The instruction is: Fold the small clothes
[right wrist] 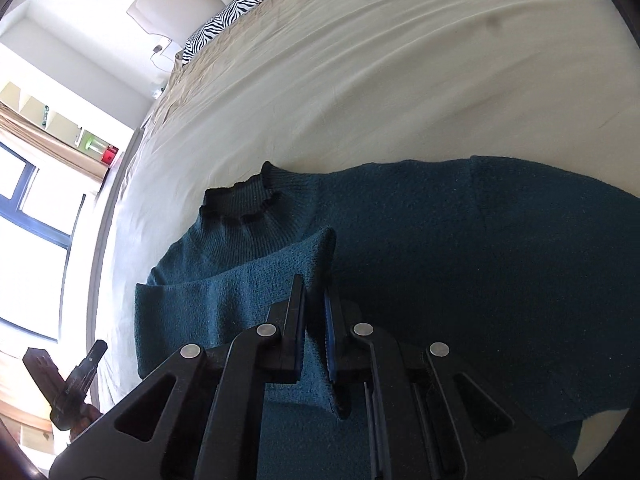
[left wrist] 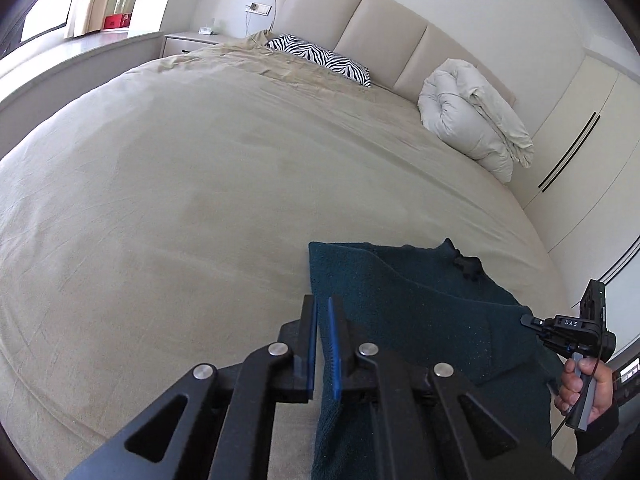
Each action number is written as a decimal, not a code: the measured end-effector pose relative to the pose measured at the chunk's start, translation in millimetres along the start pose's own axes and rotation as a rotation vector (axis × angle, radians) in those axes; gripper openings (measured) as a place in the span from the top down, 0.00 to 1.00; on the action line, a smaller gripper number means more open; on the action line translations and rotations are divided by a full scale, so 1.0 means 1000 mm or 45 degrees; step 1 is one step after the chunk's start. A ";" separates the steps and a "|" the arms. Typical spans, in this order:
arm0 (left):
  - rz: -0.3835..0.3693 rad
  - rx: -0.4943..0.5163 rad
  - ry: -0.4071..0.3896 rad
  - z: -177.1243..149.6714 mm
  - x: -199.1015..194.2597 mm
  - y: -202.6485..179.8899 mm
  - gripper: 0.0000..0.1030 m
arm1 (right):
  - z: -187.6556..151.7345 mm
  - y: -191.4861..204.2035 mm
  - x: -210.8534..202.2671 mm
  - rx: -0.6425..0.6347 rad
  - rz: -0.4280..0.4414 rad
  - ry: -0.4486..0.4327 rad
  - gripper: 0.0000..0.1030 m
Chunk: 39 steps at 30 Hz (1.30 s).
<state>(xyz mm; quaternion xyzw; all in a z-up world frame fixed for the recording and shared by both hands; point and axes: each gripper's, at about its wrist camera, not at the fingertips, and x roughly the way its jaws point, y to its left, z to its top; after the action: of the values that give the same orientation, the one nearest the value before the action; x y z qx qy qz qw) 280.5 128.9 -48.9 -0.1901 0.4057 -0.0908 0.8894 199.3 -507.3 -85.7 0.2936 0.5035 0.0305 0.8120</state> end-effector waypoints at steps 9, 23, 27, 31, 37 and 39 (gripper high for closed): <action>-0.127 -0.042 0.091 -0.001 0.044 -0.015 0.94 | -0.014 -0.025 -0.001 0.049 -0.040 0.016 0.93; -0.211 -0.081 0.203 0.014 0.095 -0.002 0.94 | -0.018 -0.045 0.010 0.175 0.007 0.033 0.93; -0.204 -0.077 0.277 0.018 0.120 0.002 0.94 | -0.016 -0.046 0.018 0.191 0.026 0.046 0.93; -0.277 -0.171 0.322 0.019 0.142 0.017 0.97 | -0.015 -0.050 0.017 0.210 0.052 0.055 0.93; -0.378 -0.254 0.364 0.017 0.139 0.030 0.98 | -0.017 -0.058 0.018 0.254 0.095 0.056 0.93; -0.443 -0.290 0.360 0.011 0.130 0.032 0.94 | -0.018 -0.062 0.017 0.284 0.123 0.053 0.93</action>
<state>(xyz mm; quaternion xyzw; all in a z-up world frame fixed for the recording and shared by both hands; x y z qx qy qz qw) 374.0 119.8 -145.5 -0.3413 0.4950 -0.2220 0.7676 177.0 -544.6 -136.4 0.4052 0.5058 0.0196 0.7613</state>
